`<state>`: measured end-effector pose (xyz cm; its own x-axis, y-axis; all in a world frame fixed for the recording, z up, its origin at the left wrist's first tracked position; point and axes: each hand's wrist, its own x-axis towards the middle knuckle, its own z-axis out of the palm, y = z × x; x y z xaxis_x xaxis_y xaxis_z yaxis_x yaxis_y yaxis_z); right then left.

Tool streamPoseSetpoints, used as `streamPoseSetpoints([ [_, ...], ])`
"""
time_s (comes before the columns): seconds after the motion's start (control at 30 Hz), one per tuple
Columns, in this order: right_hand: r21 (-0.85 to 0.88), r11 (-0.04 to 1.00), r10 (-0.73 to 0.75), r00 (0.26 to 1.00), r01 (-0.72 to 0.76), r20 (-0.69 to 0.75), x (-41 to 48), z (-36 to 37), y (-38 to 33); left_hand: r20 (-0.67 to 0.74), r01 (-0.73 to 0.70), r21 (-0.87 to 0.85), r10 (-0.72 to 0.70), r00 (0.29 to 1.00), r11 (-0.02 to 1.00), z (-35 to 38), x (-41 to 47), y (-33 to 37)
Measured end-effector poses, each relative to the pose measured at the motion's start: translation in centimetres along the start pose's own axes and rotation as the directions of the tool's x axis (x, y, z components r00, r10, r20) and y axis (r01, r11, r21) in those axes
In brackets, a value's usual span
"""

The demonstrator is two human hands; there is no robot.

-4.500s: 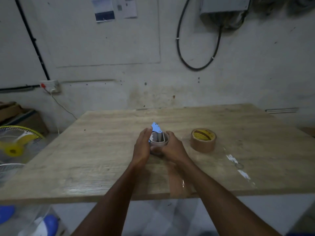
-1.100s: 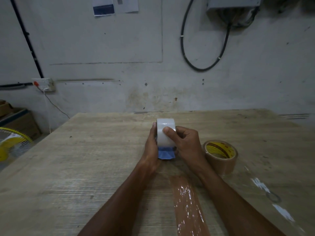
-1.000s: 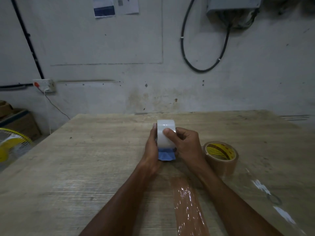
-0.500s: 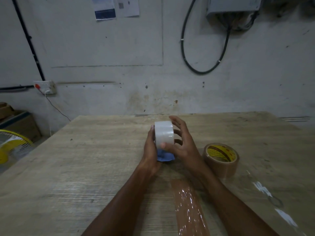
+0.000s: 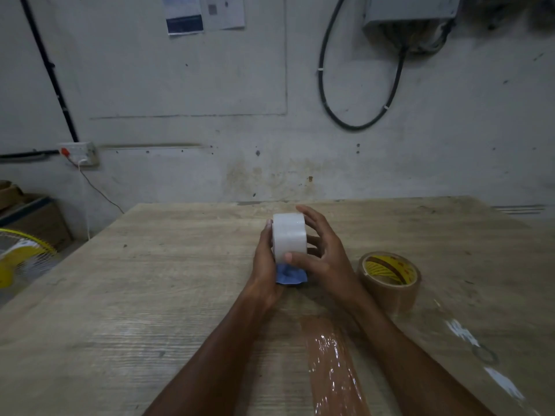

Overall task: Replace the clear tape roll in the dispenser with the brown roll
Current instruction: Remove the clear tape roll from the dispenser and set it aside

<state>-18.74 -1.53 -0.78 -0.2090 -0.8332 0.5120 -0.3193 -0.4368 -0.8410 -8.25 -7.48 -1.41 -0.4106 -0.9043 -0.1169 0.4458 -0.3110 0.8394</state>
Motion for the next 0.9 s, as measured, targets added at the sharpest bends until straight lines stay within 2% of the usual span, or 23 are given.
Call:
streamPoseSetpoints([
  [0.13,0.04,0.999,0.024,0.999,-0.023,-0.042,0.1,-0.2,0.1,0.031,-0.009,-0.006,0.009,0.999,1.0,-0.2,-0.1,0.1],
  [0.4,0.137,0.99,0.053,0.995,-0.04,-0.089,0.1,-0.7,-0.3,0.097,0.053,-0.155,-0.038,0.995,0.987,0.2,-0.5,0.8],
  [0.5,0.168,0.985,0.06,0.993,-0.043,-0.098,0.0,-0.7,-0.3,0.103,0.061,-0.162,-0.044,0.994,0.985,0.1,-0.3,0.9],
  [0.9,0.24,0.97,0.08,0.983,-0.038,-0.168,0.2,-1.1,-0.2,0.061,-0.05,-0.153,0.06,0.996,0.987,-1.4,1.3,0.3],
])
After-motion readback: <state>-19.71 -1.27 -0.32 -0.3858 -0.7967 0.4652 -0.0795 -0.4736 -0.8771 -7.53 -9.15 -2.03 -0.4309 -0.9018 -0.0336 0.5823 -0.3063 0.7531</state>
